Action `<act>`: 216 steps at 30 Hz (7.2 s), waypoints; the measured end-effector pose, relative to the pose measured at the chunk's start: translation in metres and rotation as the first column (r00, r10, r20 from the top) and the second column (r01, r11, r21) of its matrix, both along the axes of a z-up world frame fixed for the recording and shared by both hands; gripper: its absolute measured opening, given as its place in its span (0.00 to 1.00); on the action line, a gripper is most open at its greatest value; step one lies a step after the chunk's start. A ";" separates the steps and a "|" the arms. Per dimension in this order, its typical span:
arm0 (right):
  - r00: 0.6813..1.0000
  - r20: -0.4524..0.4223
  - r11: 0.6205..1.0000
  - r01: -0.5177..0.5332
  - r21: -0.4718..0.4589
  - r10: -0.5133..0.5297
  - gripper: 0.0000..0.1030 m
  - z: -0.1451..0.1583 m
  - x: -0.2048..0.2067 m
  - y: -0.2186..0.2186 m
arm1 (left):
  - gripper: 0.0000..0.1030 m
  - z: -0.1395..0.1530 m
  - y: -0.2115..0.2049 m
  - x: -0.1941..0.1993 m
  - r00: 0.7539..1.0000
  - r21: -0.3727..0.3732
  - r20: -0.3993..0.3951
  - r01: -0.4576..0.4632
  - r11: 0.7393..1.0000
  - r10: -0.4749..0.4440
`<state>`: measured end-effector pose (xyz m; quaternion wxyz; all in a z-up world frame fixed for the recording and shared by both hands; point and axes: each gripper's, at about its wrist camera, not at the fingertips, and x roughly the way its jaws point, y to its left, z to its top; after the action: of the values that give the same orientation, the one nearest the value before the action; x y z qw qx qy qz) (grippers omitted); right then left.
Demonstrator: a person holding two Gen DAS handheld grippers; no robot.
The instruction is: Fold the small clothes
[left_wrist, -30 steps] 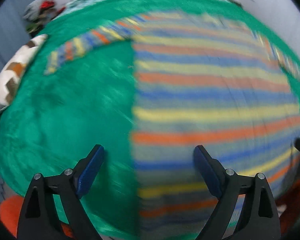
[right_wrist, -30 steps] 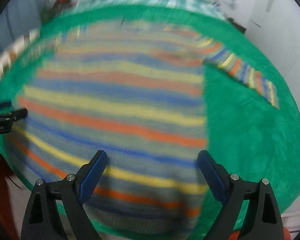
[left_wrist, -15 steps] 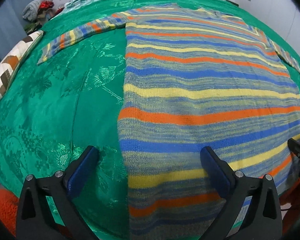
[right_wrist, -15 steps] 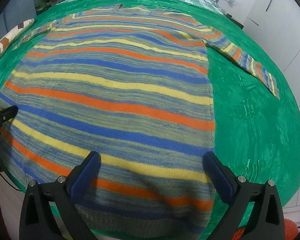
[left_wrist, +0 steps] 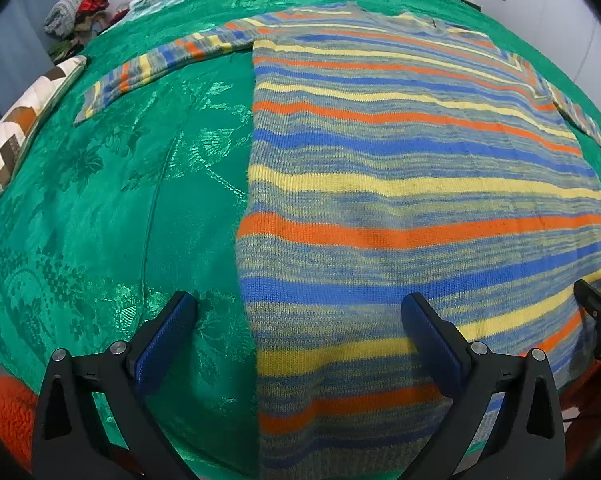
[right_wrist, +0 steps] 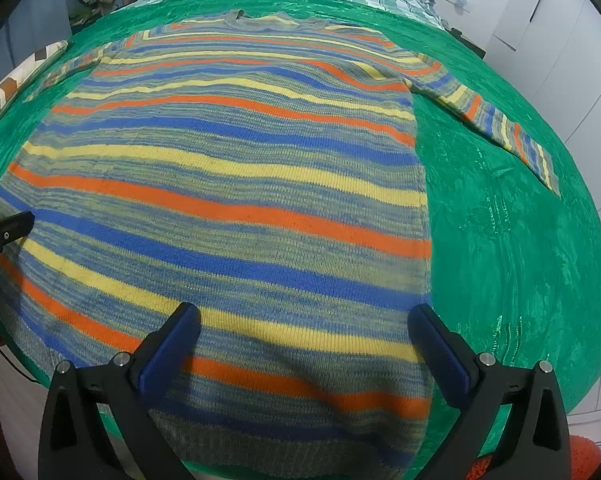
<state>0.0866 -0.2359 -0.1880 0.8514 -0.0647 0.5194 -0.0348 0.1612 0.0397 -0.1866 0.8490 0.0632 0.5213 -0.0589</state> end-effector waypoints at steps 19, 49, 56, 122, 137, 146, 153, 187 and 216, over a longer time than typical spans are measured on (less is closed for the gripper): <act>1.000 0.003 1.000 0.003 0.007 -0.003 1.00 -0.001 -0.002 0.000 | 1.00 0.000 0.000 0.000 1.000 0.004 0.001 -0.007 1.000 0.007; 0.789 -0.026 0.599 0.487 0.636 -0.613 0.56 0.035 0.137 -0.397 | 0.99 0.029 0.052 -0.006 0.990 -0.096 0.085 -0.108 0.989 0.116; 0.782 -0.071 0.594 0.525 0.609 -0.619 0.05 0.015 0.157 -0.394 | 0.99 0.022 0.052 -0.003 0.990 -0.085 0.072 -0.112 0.990 0.118; 0.937 0.261 0.942 0.148 0.301 -0.230 0.73 0.051 0.030 -0.136 | 0.99 0.007 0.070 -0.006 0.991 -0.118 0.056 -0.111 0.987 0.118; 0.953 0.248 0.961 0.111 0.253 -0.176 0.73 0.048 0.029 -0.124 | 1.00 0.005 0.068 -0.007 0.991 -0.115 0.064 -0.107 0.988 0.115; 0.953 0.248 0.959 0.108 0.264 -0.175 0.73 0.048 0.029 -0.126 | 1.00 0.005 0.068 -0.007 0.991 -0.116 0.064 -0.107 0.987 0.115; 0.949 0.251 0.951 0.114 0.286 -0.189 0.73 0.049 0.029 -0.130 | 0.99 0.017 0.073 -0.003 0.992 -0.147 0.052 -0.108 0.983 0.116; 0.959 0.215 0.925 0.096 0.367 -0.185 0.73 0.043 0.038 -0.131 | 0.04 0.160 0.075 0.246 0.953 -0.277 0.267 -0.065 0.959 0.142; 0.954 0.190 0.910 0.145 0.388 -0.233 0.73 0.039 0.036 -0.138 | 0.62 0.028 0.012 0.247 0.996 -0.109 0.017 -0.090 0.990 0.092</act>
<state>0.1231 -0.3742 -0.1490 0.8955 0.1519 0.4175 -0.0266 0.4083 0.0518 -0.1590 0.8587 -0.0060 0.5103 -0.0474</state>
